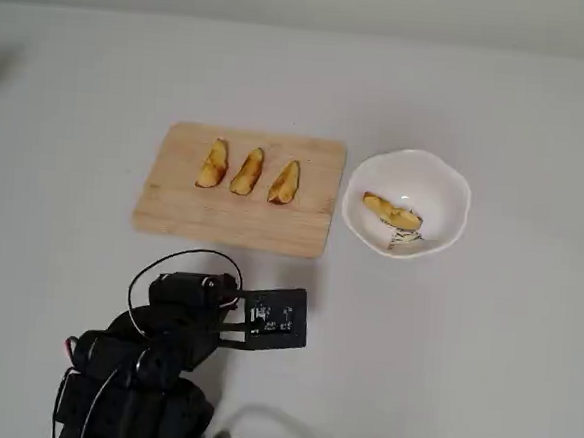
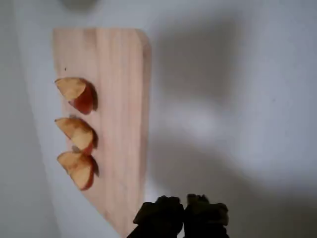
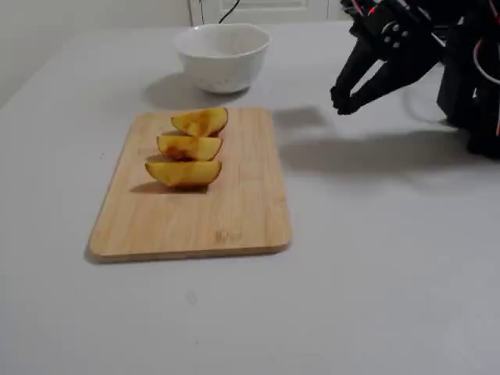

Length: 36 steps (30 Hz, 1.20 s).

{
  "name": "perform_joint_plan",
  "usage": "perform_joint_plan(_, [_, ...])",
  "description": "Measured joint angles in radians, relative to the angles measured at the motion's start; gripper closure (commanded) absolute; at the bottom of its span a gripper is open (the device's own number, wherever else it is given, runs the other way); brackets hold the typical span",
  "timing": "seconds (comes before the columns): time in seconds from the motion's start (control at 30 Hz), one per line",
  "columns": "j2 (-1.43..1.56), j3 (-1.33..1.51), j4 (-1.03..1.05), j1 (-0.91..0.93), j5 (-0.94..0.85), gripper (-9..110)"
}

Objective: Pick up the leftmost apple slice from the cutting board and place it into the bowl

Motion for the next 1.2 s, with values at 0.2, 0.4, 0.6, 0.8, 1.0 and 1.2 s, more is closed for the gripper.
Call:
perform_joint_plan(0.2, [0.000,0.000,0.000,0.000,0.000,101])
perform_joint_plan(0.4, [0.000,0.000,0.000,0.000,0.000,101])
perform_joint_plan(0.6, [0.000,0.000,0.000,0.000,0.000,101])
perform_joint_plan(0.8, [0.000,0.000,0.000,0.000,0.000,101])
perform_joint_plan(1.0, [0.000,0.000,0.000,0.000,0.000,101])
perform_joint_plan(1.2, [0.000,0.000,0.000,0.000,0.000,101])
